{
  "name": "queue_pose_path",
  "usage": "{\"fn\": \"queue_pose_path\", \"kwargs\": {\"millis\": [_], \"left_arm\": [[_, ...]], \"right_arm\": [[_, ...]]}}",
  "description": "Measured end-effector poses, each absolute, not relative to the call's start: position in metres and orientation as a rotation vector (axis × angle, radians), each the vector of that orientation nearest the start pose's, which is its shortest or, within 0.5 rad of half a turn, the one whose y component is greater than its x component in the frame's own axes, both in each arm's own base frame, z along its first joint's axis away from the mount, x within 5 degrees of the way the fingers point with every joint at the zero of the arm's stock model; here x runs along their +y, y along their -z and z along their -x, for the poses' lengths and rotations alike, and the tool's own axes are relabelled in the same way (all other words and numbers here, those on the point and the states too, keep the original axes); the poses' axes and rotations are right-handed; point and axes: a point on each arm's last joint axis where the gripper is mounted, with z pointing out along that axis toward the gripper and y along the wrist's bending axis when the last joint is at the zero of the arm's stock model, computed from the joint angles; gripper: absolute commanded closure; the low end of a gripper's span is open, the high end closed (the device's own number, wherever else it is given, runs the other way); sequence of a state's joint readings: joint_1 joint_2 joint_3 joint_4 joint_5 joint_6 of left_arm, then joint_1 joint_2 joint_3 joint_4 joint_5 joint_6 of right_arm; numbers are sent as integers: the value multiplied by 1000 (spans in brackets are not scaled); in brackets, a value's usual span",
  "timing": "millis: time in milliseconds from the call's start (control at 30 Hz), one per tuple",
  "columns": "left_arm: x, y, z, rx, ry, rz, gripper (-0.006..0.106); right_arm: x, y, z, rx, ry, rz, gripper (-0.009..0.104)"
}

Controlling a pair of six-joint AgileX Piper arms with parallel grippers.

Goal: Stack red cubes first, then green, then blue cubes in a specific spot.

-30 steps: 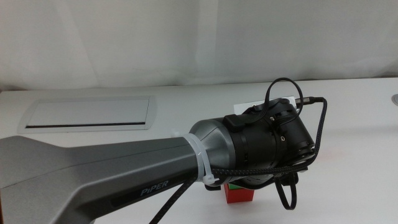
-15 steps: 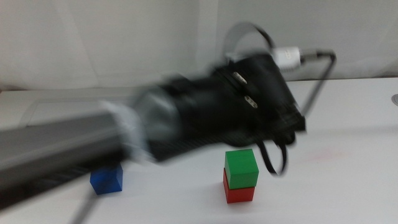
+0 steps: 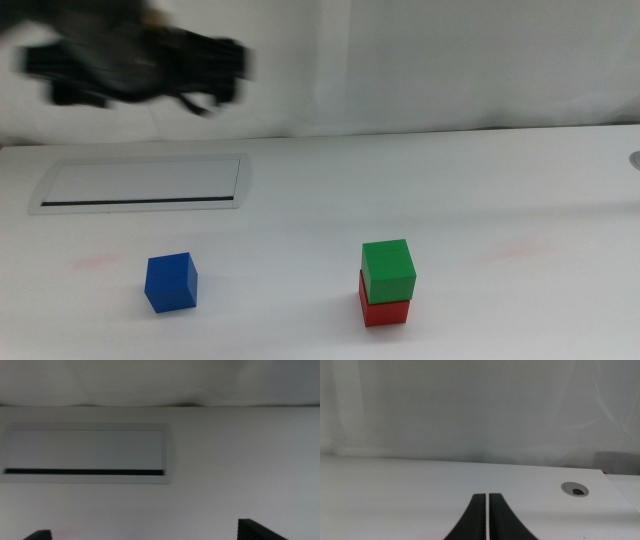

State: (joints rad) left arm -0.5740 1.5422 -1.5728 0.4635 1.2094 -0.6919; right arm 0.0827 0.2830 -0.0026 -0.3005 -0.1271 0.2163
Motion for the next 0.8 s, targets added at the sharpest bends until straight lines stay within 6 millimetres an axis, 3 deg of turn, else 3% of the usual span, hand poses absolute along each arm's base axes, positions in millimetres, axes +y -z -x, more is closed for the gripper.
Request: {"fn": "queue_pose_path", "kwargs": {"millis": [133, 300, 467, 800], "left_arm": [[-86, -397, -270, 2501, -100, 178, 8], [-51, -385, -234, 2547, -100, 271, 8], [-49, -356, -218, 2587, -52, 294, 8], [-60, -287, -225, 2651, 54, 306, 8]], "right_arm": [[10, -206, -80, 1634, -29, 166, 98], [10, -206, -80, 1634, -29, 166, 98], [10, -206, -80, 1634, -29, 166, 98], [10, -206, -80, 1634, -29, 166, 98]]}}
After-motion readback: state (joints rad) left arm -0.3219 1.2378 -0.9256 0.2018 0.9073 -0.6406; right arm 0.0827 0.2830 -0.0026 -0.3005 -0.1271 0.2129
